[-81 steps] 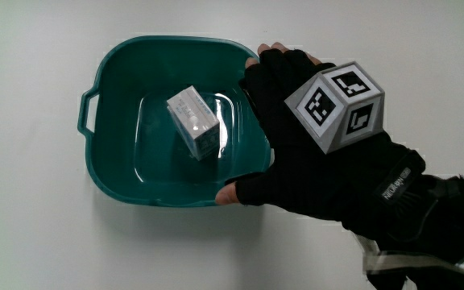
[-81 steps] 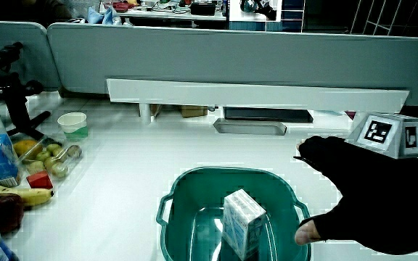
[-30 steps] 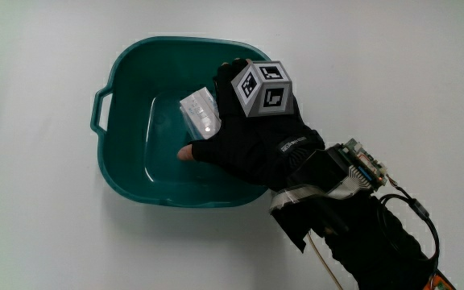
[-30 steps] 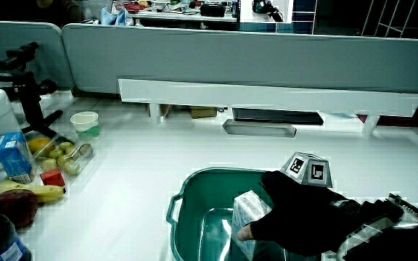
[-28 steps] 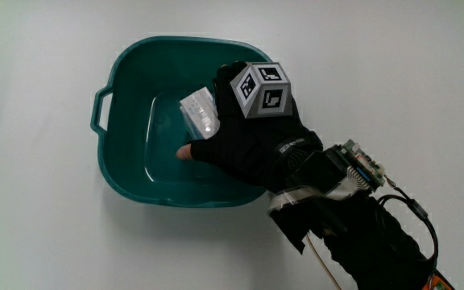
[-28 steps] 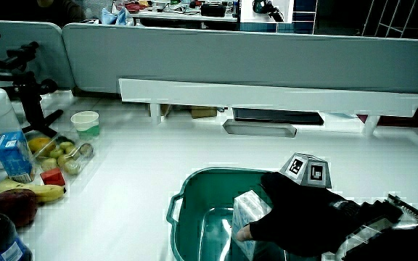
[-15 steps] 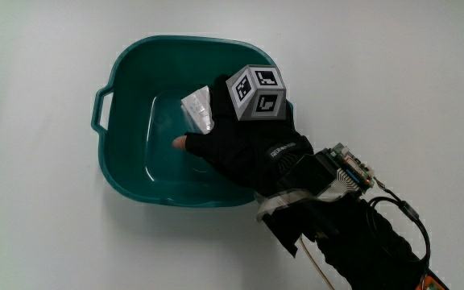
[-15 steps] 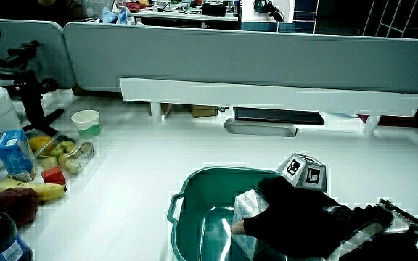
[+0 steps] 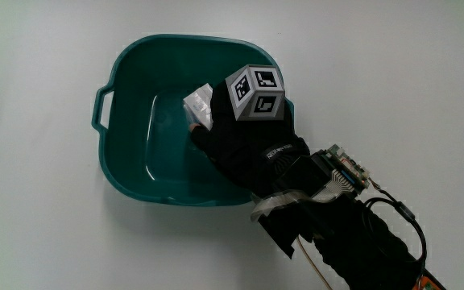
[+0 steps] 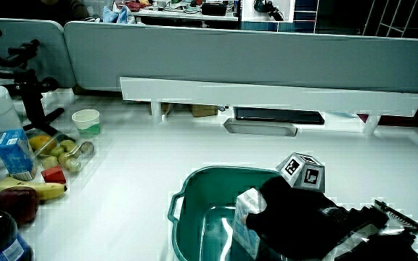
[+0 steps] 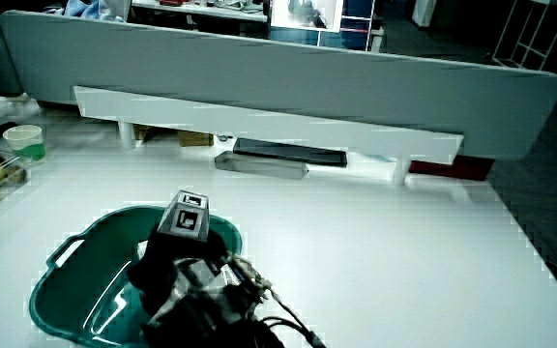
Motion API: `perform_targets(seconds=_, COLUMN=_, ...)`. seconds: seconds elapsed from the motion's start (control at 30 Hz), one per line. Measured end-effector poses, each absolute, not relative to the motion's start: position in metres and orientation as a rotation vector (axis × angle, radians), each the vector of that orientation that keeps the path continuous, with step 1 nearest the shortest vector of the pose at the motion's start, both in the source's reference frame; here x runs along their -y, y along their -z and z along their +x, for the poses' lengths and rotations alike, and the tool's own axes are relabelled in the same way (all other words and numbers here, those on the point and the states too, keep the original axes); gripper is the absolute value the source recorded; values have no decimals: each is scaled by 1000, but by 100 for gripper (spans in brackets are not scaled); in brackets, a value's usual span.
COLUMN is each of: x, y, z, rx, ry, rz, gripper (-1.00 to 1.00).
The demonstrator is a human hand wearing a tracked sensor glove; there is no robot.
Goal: Pick milk from plate
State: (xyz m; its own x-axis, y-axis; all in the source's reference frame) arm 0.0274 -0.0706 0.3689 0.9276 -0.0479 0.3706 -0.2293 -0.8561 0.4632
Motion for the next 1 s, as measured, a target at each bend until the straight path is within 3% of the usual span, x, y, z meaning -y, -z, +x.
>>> perform_targets(seconds=0.27, x=69, y=-367, z=28, rx=217, ry=-486, rz=2617, gripper=100)
perform_targets(seconds=0.8, x=73, y=-346, z=39, rx=344, ry=-570, rz=2667, gripper=100)
perform_targets(seconds=1.0, x=80, y=-328, z=49, rx=387, ry=-635, rz=2625, gripper=100)
